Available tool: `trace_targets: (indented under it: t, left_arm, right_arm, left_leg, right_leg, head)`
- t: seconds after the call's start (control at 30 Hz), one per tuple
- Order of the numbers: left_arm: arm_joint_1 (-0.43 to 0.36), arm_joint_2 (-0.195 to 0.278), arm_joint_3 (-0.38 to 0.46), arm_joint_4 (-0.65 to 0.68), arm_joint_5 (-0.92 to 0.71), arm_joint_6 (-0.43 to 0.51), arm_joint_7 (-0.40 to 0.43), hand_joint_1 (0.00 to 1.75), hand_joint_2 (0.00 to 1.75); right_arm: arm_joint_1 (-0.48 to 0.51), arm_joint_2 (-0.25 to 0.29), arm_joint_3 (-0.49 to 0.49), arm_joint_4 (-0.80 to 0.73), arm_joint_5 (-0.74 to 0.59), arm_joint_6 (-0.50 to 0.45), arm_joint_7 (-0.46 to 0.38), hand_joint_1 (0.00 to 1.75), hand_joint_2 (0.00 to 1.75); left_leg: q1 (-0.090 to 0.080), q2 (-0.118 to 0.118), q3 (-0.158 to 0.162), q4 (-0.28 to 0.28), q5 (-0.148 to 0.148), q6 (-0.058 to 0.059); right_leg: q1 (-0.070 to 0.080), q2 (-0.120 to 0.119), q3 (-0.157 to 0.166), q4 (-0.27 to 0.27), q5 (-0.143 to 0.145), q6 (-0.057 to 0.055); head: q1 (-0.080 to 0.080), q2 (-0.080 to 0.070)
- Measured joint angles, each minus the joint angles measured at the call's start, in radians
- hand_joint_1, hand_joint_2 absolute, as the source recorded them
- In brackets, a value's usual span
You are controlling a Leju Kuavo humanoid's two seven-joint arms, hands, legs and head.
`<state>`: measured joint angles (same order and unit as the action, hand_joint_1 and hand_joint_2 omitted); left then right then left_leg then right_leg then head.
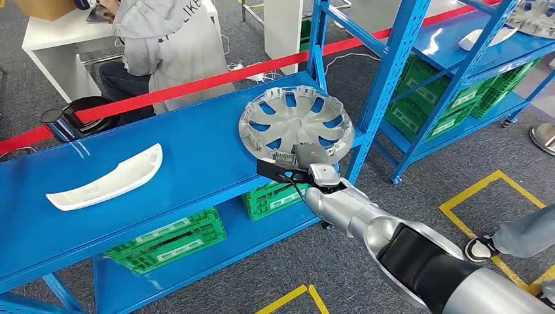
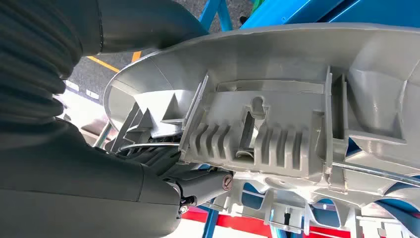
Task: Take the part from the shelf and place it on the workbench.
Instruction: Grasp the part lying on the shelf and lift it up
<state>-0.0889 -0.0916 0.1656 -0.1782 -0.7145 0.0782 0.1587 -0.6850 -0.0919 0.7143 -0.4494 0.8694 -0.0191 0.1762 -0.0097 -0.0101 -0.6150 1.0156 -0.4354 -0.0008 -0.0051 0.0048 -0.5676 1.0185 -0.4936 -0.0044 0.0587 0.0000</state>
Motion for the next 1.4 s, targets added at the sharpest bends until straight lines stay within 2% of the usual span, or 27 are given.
trace_targets:
  t: [0.53,0.63,0.7,0.77,0.83,0.9,1.0,1.13,1.27,1.4]
  left_arm:
    - [0.000,0.000,0.001,0.000,0.000,0.005,0.000,0.00,0.00]
    - [0.000,0.000,0.002,0.000,-0.002,0.006,-0.002,0.00,0.00]
    - [0.001,0.000,0.003,0.000,-0.002,0.006,-0.006,0.00,0.00]
    - [0.005,0.000,0.009,0.000,0.000,0.010,-0.016,0.00,0.00]
    - [0.013,0.000,0.017,0.000,0.002,0.017,-0.028,0.00,0.00]
    - [0.016,0.000,0.023,0.001,0.000,0.021,-0.034,0.00,0.00]
    - [0.014,-0.003,0.026,0.000,-0.003,0.024,-0.036,0.00,0.00]
    - [0.014,-0.005,0.027,0.000,-0.012,0.027,-0.036,0.00,1.75]
    - [0.013,-0.007,0.027,0.000,-0.028,0.027,-0.032,0.00,1.75]
    - [0.011,-0.008,0.027,0.000,-0.033,0.027,-0.025,0.00,1.75]
  right_arm:
    - [0.000,0.000,-0.005,0.000,-0.001,-0.002,-0.005,1.75,1.75]
    - [0.000,0.000,-0.011,-0.001,-0.013,-0.020,-0.022,1.75,1.75]
    - [0.005,0.000,-0.020,-0.013,-0.014,-0.064,-0.046,1.75,1.75]
    - [0.029,-0.008,-0.028,-0.095,0.022,-0.163,-0.064,1.75,1.75]
    - [0.063,-0.027,-0.031,-0.281,0.085,-0.240,-0.046,1.75,1.75]
    - [0.080,-0.041,-0.030,-0.466,0.130,-0.247,-0.021,1.75,1.75]
    - [0.103,-0.045,-0.023,-0.646,0.159,-0.263,-0.032,1.75,1.75]
    - [0.140,-0.045,-0.005,-0.835,0.217,-0.348,-0.051,1.75,1.75]
    - [0.178,-0.045,0.010,-0.968,0.258,-0.386,-0.046,1.75,1.75]
    - [0.196,-0.045,0.020,-1.039,0.262,-0.393,-0.046,1.75,1.75]
  left_leg:
    - [0.000,0.000,0.000,0.000,0.000,0.000]
    - [0.000,0.000,0.000,0.000,0.000,0.000]
    - [0.000,0.000,0.000,0.000,0.000,0.000]
    - [0.000,0.000,-0.001,0.000,0.000,0.000]
    - [-0.001,0.003,-0.001,0.000,0.000,0.000]
    - [0.000,0.006,-0.001,0.000,-0.001,-0.001]
    - [0.001,0.004,-0.001,0.000,-0.002,-0.001]
    - [0.001,0.002,-0.002,-0.001,-0.002,-0.002]
    - [0.001,0.001,-0.002,-0.001,-0.003,-0.002]
    - [0.001,0.001,-0.002,-0.001,-0.003,-0.002]
  right_leg:
    - [0.000,0.000,0.000,0.000,0.000,0.000]
    - [0.000,0.000,0.000,0.000,0.000,0.000]
    - [0.000,0.000,0.000,0.000,0.000,0.000]
    - [0.000,0.000,0.000,0.000,0.000,0.001]
    - [0.000,0.003,-0.002,0.000,0.001,0.001]
    - [-0.001,0.007,-0.004,0.000,0.000,0.000]
    - [-0.001,0.004,-0.003,0.000,-0.002,-0.001]
    - [-0.001,0.002,-0.003,0.000,-0.003,-0.001]
    - [0.000,0.002,-0.003,0.000,-0.004,-0.001]
    - [0.000,0.002,-0.003,0.000,-0.004,-0.001]
  head:
    - [0.000,0.000]
    - [0.000,0.000]
    - [0.000,0.000]
    - [0.000,0.000]
    - [0.000,0.000]
    - [0.000,0.000]
    - [0.000,0.000]
    - [0.000,0.000]
    - [0.000,0.000]
    - [0.000,0.000]
